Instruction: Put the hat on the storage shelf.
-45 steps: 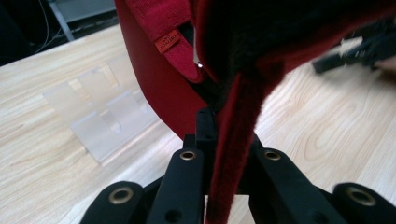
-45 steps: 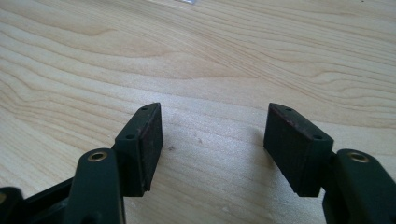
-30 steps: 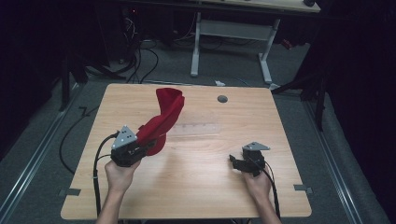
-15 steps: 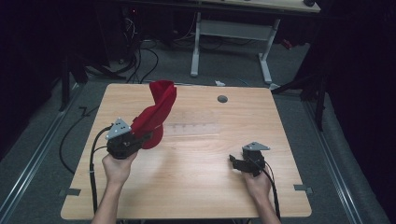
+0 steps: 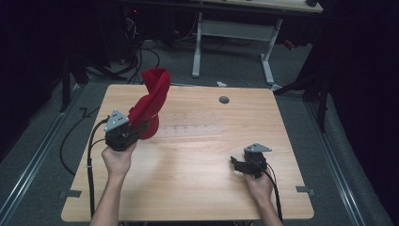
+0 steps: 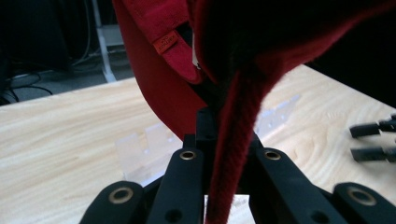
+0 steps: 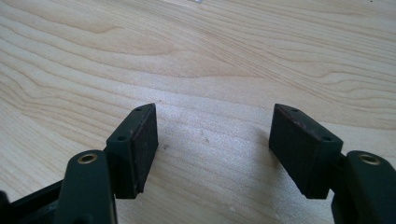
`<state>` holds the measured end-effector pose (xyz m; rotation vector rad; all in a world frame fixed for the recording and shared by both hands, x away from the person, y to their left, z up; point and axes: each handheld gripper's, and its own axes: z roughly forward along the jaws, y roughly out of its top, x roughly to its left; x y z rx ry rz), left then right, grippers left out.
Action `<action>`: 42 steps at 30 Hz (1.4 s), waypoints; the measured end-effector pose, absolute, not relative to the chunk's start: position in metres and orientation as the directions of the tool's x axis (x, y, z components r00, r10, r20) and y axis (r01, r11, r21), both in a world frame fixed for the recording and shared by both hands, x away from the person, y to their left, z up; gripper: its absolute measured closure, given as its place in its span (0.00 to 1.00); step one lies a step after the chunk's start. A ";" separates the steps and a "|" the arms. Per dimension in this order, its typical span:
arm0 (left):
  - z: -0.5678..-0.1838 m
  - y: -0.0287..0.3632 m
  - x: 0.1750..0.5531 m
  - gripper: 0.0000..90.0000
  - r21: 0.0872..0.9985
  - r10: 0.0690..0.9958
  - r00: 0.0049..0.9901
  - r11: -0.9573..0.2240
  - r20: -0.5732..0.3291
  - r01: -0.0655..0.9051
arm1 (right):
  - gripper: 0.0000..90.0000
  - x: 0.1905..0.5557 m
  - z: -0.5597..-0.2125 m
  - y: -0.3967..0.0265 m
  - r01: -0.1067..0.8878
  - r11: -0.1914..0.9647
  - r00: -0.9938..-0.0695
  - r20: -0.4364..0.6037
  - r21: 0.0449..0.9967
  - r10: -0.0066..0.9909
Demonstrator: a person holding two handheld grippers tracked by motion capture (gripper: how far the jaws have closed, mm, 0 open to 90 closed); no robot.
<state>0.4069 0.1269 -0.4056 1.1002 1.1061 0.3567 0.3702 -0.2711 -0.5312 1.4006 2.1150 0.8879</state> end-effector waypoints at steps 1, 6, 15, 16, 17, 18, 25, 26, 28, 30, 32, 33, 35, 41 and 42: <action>-0.405 0.127 0.408 0.95 0.846 0.713 0.455 0.465 -0.533 0.262 | 0.37 0.370 -0.531 -0.271 0.634 0.277 -0.383 -0.018 0.722 0.924; -0.408 0.125 0.419 0.95 0.846 0.723 0.441 0.466 -0.532 0.259 | 0.36 0.370 -0.531 -0.271 0.634 0.277 -0.384 -0.018 0.722 0.923; -0.423 0.121 0.440 0.95 0.852 0.752 0.400 0.462 -0.524 0.248 | 0.36 0.370 -0.531 -0.271 0.633 0.278 -0.384 -0.018 0.722 0.923; -0.425 0.121 0.441 0.95 0.853 0.754 0.398 0.459 -0.523 0.250 | 0.36 0.370 -0.531 -0.271 0.634 0.277 -0.384 -0.018 0.722 0.923; -0.426 0.120 0.442 0.95 0.854 0.758 0.394 0.455 -0.520 0.251 | 0.36 0.370 -0.531 -0.271 0.634 0.278 -0.384 -0.018 0.722 0.923; -0.428 0.119 0.443 0.95 0.859 0.765 0.391 0.447 -0.512 0.249 | 0.36 0.370 -0.531 -0.271 0.634 0.277 -0.384 -0.018 0.722 0.923; -0.437 0.118 0.449 0.95 0.859 0.780 0.363 0.448 -0.510 0.247 | 0.36 0.370 -0.531 -0.271 0.635 0.275 -0.383 -0.015 0.722 0.924; -0.438 0.118 0.449 0.95 0.860 0.784 0.356 0.448 -0.509 0.243 | 0.36 0.370 -0.531 -0.271 0.635 0.276 -0.384 -0.016 0.722 0.923; -0.440 0.119 0.450 0.95 0.858 0.786 0.346 0.453 -0.513 0.243 | 0.36 0.370 -0.531 -0.271 0.635 0.276 -0.384 -0.016 0.722 0.923; -0.442 0.119 0.450 0.95 0.857 0.785 0.345 0.453 -0.514 0.246 | 0.36 0.370 -0.531 -0.271 0.635 0.276 -0.383 -0.017 0.722 0.924; -0.444 0.118 0.451 0.95 0.857 0.786 0.344 0.450 -0.513 0.251 | 0.36 0.370 -0.531 -0.271 0.634 0.276 -0.384 -0.016 0.722 0.923; -0.445 0.117 0.451 0.95 0.858 0.788 0.344 0.448 -0.511 0.250 | 0.36 0.370 -0.531 -0.271 0.633 0.278 -0.384 -0.018 0.722 0.923; -0.448 0.114 0.453 0.95 0.862 0.793 0.340 0.440 -0.505 0.253 | 0.36 0.370 -0.531 -0.271 0.634 0.277 -0.384 -0.017 0.722 0.923; -0.458 0.113 0.457 0.95 0.852 0.794 0.317 0.452 -0.520 0.265 | 0.36 0.370 -0.531 -0.271 0.634 0.277 -0.384 -0.017 0.722 0.923; -0.459 0.113 0.457 0.95 0.848 0.791 0.313 0.459 -0.526 0.266 | 0.36 0.370 -0.531 -0.271 0.634 0.278 -0.384 -0.018 0.722 0.923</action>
